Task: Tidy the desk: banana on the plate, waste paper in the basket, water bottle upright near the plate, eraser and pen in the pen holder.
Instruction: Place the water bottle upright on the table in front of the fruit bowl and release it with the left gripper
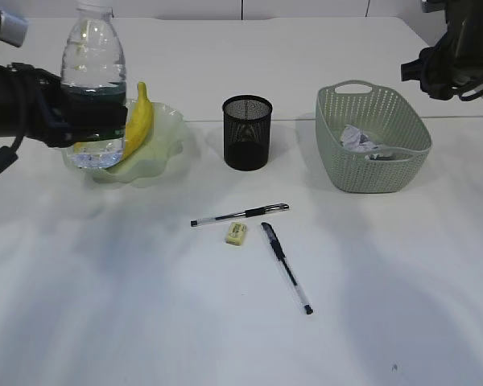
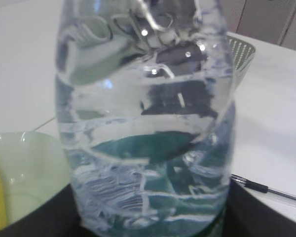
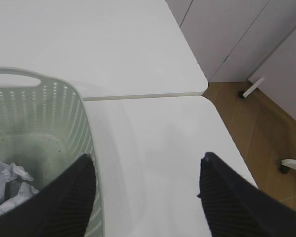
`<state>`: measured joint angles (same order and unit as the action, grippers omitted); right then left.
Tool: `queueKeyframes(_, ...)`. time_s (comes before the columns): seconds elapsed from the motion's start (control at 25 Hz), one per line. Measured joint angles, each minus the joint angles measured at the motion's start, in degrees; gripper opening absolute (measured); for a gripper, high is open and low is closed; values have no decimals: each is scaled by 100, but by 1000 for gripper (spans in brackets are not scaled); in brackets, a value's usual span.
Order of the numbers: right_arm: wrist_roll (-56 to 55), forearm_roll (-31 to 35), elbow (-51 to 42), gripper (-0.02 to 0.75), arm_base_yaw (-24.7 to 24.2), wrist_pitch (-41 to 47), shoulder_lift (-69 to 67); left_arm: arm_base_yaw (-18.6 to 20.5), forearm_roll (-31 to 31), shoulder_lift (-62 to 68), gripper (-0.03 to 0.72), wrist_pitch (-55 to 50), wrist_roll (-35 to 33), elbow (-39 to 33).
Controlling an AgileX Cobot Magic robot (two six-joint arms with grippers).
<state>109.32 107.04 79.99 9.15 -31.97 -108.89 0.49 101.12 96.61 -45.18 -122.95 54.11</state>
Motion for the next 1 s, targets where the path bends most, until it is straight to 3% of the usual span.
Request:
queueKeyframes(0.28,-111,-32,0,496,0,11,0,754,-76,0,376,-1011,-258,-315)
queueKeyframes(1.0,-225,-154,0,496,0,166,0,793,-77,1000,376,-1307,-1000,-458)
